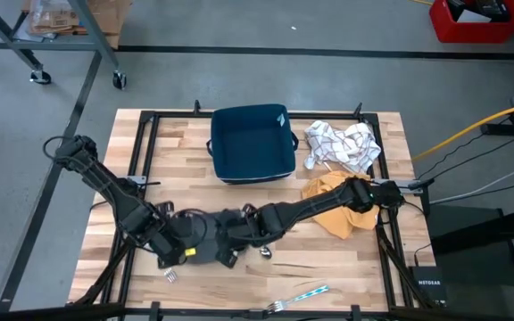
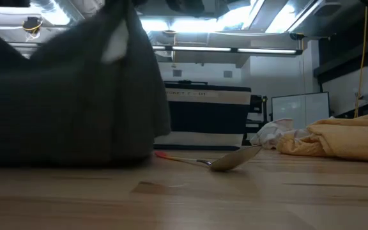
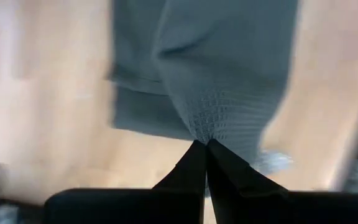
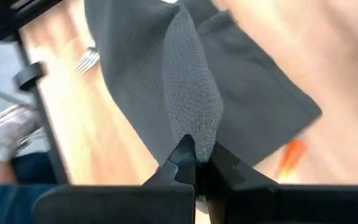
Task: Fold towel
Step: Fold the gray towel, then fold the yellow towel
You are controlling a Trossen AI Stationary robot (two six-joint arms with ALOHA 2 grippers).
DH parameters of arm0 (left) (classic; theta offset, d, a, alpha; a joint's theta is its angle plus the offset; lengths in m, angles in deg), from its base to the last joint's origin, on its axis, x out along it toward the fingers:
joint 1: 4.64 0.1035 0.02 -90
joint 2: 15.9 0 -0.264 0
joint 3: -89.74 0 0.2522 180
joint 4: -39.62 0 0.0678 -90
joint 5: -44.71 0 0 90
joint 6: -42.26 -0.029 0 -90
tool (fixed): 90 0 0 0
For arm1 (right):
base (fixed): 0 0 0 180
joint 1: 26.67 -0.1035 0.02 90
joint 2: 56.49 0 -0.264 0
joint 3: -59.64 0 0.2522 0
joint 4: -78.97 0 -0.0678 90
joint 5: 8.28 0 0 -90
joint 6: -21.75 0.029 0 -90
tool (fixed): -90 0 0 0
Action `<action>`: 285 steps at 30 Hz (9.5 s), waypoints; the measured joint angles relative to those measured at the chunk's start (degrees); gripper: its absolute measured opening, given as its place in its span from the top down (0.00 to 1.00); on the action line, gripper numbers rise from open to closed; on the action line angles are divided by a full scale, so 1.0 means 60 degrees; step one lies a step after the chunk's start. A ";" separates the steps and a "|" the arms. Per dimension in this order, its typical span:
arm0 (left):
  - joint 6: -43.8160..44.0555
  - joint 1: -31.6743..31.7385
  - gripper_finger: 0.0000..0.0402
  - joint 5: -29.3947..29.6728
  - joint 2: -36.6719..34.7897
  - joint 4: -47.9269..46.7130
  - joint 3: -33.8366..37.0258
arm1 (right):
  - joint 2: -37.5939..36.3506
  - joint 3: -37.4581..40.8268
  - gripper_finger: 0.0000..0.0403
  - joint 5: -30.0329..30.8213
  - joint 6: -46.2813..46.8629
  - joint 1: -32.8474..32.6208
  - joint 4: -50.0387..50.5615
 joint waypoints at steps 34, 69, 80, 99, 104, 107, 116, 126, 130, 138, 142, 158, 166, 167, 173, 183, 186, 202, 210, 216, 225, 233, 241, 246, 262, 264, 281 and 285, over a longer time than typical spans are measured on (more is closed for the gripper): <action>-0.0640 0.2966 0.81 0.2655 0.0007 0.0186 0.4927 | 0.0038 0.2938 0.77 -0.0268 -0.0048 0.2408 -0.1507; -0.2600 0.2469 0.91 -0.0972 0.0000 0.2655 0.3445 | 0.0040 0.2932 0.60 -0.0594 -0.0015 0.2401 -0.1645; -0.2058 0.2683 0.94 0.0665 -0.0006 0.4373 0.5200 | 0.0040 0.2929 0.60 -0.2103 0.0269 0.2401 -0.1771; -0.3352 0.5988 0.95 0.5450 0.0026 0.3655 0.6348 | -0.0059 -0.0033 0.60 -0.2691 0.1280 0.2212 0.0456; -0.3312 0.7529 0.95 0.6186 0.0015 0.3658 0.6441 | -0.0586 0.0131 0.60 -0.2847 0.1447 0.1852 0.0736; -0.3298 0.8328 0.95 0.6209 0.0014 0.3655 0.6441 | -0.0871 0.0127 0.60 -0.2852 0.1600 0.1630 0.0988; -0.3414 0.8656 0.95 0.5526 -0.0596 0.3507 0.6109 | -0.1628 0.0127 0.60 -0.2344 0.2500 0.1014 0.1839; -0.4437 0.7435 0.95 0.3074 -0.3240 0.3359 0.5090 | -0.2896 0.0132 0.60 0.0012 0.4951 0.0627 0.5213; -0.4332 0.6998 0.95 0.1736 -0.4206 0.3552 0.4929 | -0.3260 0.0106 0.60 0.0052 0.4973 0.0651 0.4993; -0.3265 0.6132 0.95 0.0449 -0.4805 0.4610 0.4929 | -0.3439 0.0600 0.60 0.0928 0.4042 0.0653 0.5192; -0.3352 0.5684 0.95 0.0442 -0.4715 0.5030 0.4932 | -0.3435 0.0965 0.60 0.0697 0.2858 0.0653 0.5178; -0.2736 0.4781 0.95 0.0445 -0.4597 0.5193 0.5005 | -0.6871 0.1083 0.60 0.2371 0.2979 0.0645 0.5169; -0.1991 0.4775 0.95 0.0449 -0.4597 0.5196 0.5009 | -1.0364 0.4555 0.60 0.3457 0.4177 0.0649 0.5163; -0.1868 0.4775 0.95 0.0451 -0.4597 0.5196 0.5009 | -1.0861 0.5355 0.60 0.3352 0.4715 0.0649 0.5166; -0.1735 0.4775 0.95 0.0460 -0.4597 0.5204 0.5014 | -1.3221 0.9650 0.60 0.0909 0.8161 0.0653 0.5199; -0.1921 0.4786 0.95 0.0788 -0.4597 0.5720 0.5016 | -1.3659 1.3773 0.60 -0.3403 1.0526 0.0649 0.5000; -0.1967 0.4786 0.95 0.0800 -0.4597 0.5900 0.5016 | -1.3302 1.4429 0.60 -0.3970 1.0517 0.0649 0.4528; -0.2066 0.4783 0.95 0.0861 -0.4597 0.5947 0.5016 | -1.1607 1.4834 0.60 -0.3075 1.0524 0.0645 0.3596; -0.2063 0.4783 0.95 0.0864 -0.4597 0.5943 0.5016 | -1.1047 1.4834 0.61 -0.2278 1.0236 0.0645 0.2862; -0.2063 0.4783 0.95 0.0864 -0.4597 0.5943 0.5016 | -1.0664 1.4830 0.81 -0.2425 1.0225 0.0645 0.2780; -0.2134 0.4783 0.95 0.0926 -0.4597 0.5946 0.5016 | -1.0549 1.4541 0.97 -0.1896 1.0167 0.0645 0.0497; -0.2532 0.4783 0.95 0.0963 -0.4597 0.5953 0.5016 | -1.0549 1.2426 0.99 0.0756 0.9718 0.0645 -0.0389; -0.2548 0.4783 0.95 0.0963 -0.4597 0.7731 0.5016 | -1.0549 0.9522 0.99 0.3562 0.7677 0.0645 -0.0986; -0.3534 0.4779 0.95 0.0961 -0.4478 0.9503 0.5016 | -1.0553 0.8283 0.99 0.4469 0.5586 0.0649 -0.2099; -0.5278 0.4779 0.76 0.0959 -0.2110 1.2466 0.5016 | -1.0553 0.7045 0.99 0.4589 0.1451 0.0650 -0.5498; -0.5314 0.4779 0.71 0.0959 -0.1649 1.3022 0.5016 | -1.0553 0.7045 0.99 0.4591 0.1276 0.0651 -0.5642; -0.7570 0.4705 0.63 0.0950 0.0752 1.7082 0.5009 | -0.9785 0.7042 0.99 0.6135 0.0793 0.0653 -0.7494; -0.8283 0.4513 0.63 0.0957 0.0878 1.8614 0.4998 | -0.9374 0.7042 0.99 0.6668 0.0188 0.0653 -0.8137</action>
